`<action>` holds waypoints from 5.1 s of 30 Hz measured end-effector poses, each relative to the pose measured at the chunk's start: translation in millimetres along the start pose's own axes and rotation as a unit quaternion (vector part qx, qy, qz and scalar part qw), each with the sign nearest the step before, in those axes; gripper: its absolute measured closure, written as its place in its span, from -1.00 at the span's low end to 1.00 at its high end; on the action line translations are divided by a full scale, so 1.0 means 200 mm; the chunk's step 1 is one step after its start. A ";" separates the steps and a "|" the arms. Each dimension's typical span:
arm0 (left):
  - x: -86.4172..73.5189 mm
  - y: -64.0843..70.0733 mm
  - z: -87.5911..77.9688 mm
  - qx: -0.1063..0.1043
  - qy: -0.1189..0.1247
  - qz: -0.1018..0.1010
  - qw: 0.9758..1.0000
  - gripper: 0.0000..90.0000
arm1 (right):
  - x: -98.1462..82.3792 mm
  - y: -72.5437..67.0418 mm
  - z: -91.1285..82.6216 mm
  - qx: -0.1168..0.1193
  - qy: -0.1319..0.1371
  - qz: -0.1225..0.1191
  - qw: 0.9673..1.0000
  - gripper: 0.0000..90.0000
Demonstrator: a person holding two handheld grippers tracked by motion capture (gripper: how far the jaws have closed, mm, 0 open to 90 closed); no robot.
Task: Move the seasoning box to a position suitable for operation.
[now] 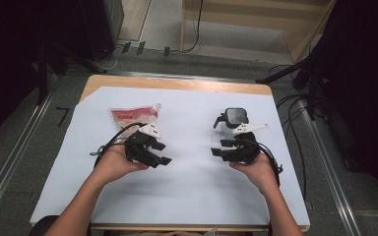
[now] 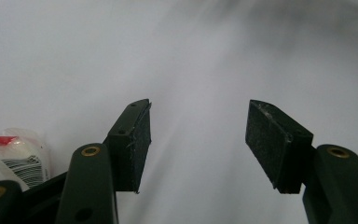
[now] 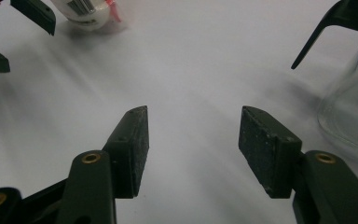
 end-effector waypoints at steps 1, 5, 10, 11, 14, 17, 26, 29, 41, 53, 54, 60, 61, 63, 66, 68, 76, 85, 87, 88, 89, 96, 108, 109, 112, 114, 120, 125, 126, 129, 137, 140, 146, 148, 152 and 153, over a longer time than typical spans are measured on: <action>0.00 0.00 -0.01 0.002 0.005 -0.004 1.000 -0.07 | 0.00 0.00 0.00 -0.001 -0.003 0.001 1.000 -0.06; 0.01 0.01 -0.02 0.003 0.013 -0.009 1.000 -0.03 | 0.00 0.00 0.00 0.008 -0.007 0.019 1.000 -0.06; 0.02 0.01 -0.04 -0.006 0.032 -0.025 0.999 0.02 | -0.01 -0.02 0.01 0.009 -0.016 0.015 1.000 -0.03; 0.02 0.01 -0.04 -0.012 0.033 -0.031 0.999 0.03 | 0.00 -0.02 0.01 0.010 -0.016 0.018 1.000 -0.02; 0.01 0.01 -0.04 -0.014 0.031 -0.026 0.999 0.03 | 0.01 -0.03 0.01 0.012 -0.006 0.024 1.000 0.00; 0.01 0.00 -0.05 -0.015 0.033 -0.024 0.999 0.03 | 0.02 -0.04 0.00 0.015 0.009 0.016 1.000 0.02; 0.01 -0.01 -0.08 -0.018 0.043 -0.027 0.999 -0.02 | 0.01 -0.03 0.00 0.007 0.005 -0.001 1.000 0.03; 0.01 0.00 -0.07 -0.019 0.043 -0.026 0.999 -0.02 | 0.01 -0.03 -0.01 0.002 0.002 -0.007 1.000 0.00; 0.02 0.02 -0.09 -0.032 0.051 -0.034 0.998 -0.12 | 0.00 0.04 -0.08 -0.037 0.004 -0.002 0.999 -0.04; 0.04 0.05 -0.10 -0.026 0.052 -0.015 0.998 -0.11 | 0.01 0.14 -0.12 -0.115 0.030 0.028 0.993 -0.33; 0.04 0.05 -0.10 -0.026 0.053 -0.016 0.998 -0.11 | 0.01 0.15 -0.12 -0.119 0.032 0.037 0.992 -0.38; 0.04 0.05 -0.10 -0.023 0.054 -0.017 0.998 -0.09 | 0.02 0.19 -0.11 -0.146 0.050 0.064 0.986 -0.71; 0.04 0.05 -0.10 -0.025 0.055 -0.017 0.998 -0.09 | 0.03 0.19 -0.10 -0.150 0.051 0.064 0.985 -0.75; 0.04 0.05 -0.11 -0.025 0.056 -0.017 0.998 -0.09 | 0.03 0.20 -0.09 -0.162 0.051 0.068 0.983 -0.91; 0.04 0.04 -0.11 -0.025 0.055 -0.015 0.998 -0.09 | 0.04 0.22 -0.06 -0.178 0.049 0.075 0.980 -1.00; 0.04 0.05 -0.10 -0.025 0.055 -0.014 0.998 -0.09 | 0.04 0.24 -0.04 -0.185 0.051 0.076 0.979 -1.00; 0.03 0.05 -0.10 -0.021 0.045 -0.013 0.999 -0.08 | 0.06 0.27 0.02 -0.207 0.062 0.076 0.973 -1.00; 0.02 0.03 -0.11 -0.016 0.045 -0.013 0.999 -0.07 | 0.06 0.33 0.13 -0.246 0.061 0.072 0.965 -1.00; 0.02 0.03 -0.10 -0.018 0.047 -0.016 0.999 -0.07 | 0.05 0.33 0.15 -0.253 0.060 0.078 0.963 -1.00; 0.02 0.03 -0.10 -0.017 0.047 -0.015 0.999 -0.07 | 0.05 0.34 0.16 -0.253 0.063 0.080 0.962 -1.00; 0.02 0.03 -0.10 -0.017 0.047 -0.016 0.999 -0.07 | 0.05 0.35 0.17 -0.254 0.066 0.084 0.961 -1.00; 0.01 0.03 -0.10 -0.017 0.045 -0.017 0.999 -0.07 | 0.04 0.38 0.23 -0.265 0.089 0.100 0.955 -0.96; 0.02 0.03 -0.10 -0.021 0.050 -0.019 0.998 -0.06 | 0.04 0.41 0.25 -0.289 0.127 0.065 0.947 -0.73; 0.02 0.03 -0.10 -0.021 0.051 -0.018 0.998 -0.06 | 0.04 0.41 0.25 -0.289 0.124 0.060 0.947 -0.73; 0.02 0.04 -0.10 -0.028 0.053 -0.019 0.998 -0.06 | 0.04 0.41 0.24 -0.291 0.120 0.049 0.948 -0.69; 0.02 0.04 -0.11 -0.028 0.052 -0.017 0.998 -0.06 | 0.04 0.41 0.24 -0.291 0.119 0.046 0.948 -0.67; 0.02 0.03 -0.10 -0.021 0.044 -0.016 0.999 -0.06 | 0.05 0.42 0.21 -0.282 0.120 0.063 0.950 -0.66; 0.02 0.04 -0.11 -0.022 0.051 -0.017 0.998 -0.07 | 0.06 0.41 0.18 -0.278 0.125 0.060 0.951 -0.65; 0.02 0.04 -0.11 -0.022 0.051 -0.016 0.998 -0.07 | 0.07 0.41 0.18 -0.277 0.125 0.055 0.951 -0.65; 0.02 0.04 -0.11 -0.020 0.052 -0.020 0.998 -0.07 | 0.08 0.38 0.16 -0.271 0.127 0.060 0.952 -0.65; 0.02 0.02 -0.11 -0.018 0.052 -0.024 0.998 -0.07 | 0.13 0.28 0.11 -0.243 0.137 0.041 0.959 -0.65; 0.02 0.02 -0.12 -0.020 0.056 -0.025 0.998 -0.07 | 0.13 0.25 0.11 -0.234 0.133 0.038 0.963 -0.65; 0.02 0.01 -0.12 -0.017 0.050 -0.023 0.998 -0.08 | 0.14 0.17 0.10 -0.218 0.134 0.027 0.966 -0.65; 0.02 0.01 -0.12 -0.018 0.050 -0.022 0.998 -0.07 | 0.14 0.14 0.10 -0.211 0.134 0.029 0.968 -0.65; 0.02 0.01 -0.12 -0.020 0.055 -0.024 0.998 -0.07 | 0.13 0.10 0.10 -0.199 0.131 0.025 0.971 -0.65; 0.02 0.01 -0.12 -0.020 0.055 -0.025 0.998 -0.07 | 0.13 0.09 0.10 -0.197 0.129 0.025 0.972 -0.65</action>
Point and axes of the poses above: each handheld gripper's, and its own axes: z roughly forward along the jaws, x roughly out of its top, y roughly to its right, the point moved 3 cm from there along z, roughly forward along the jaws, and after that the axes turned 7 degrees about y, right-handed, at the moved point
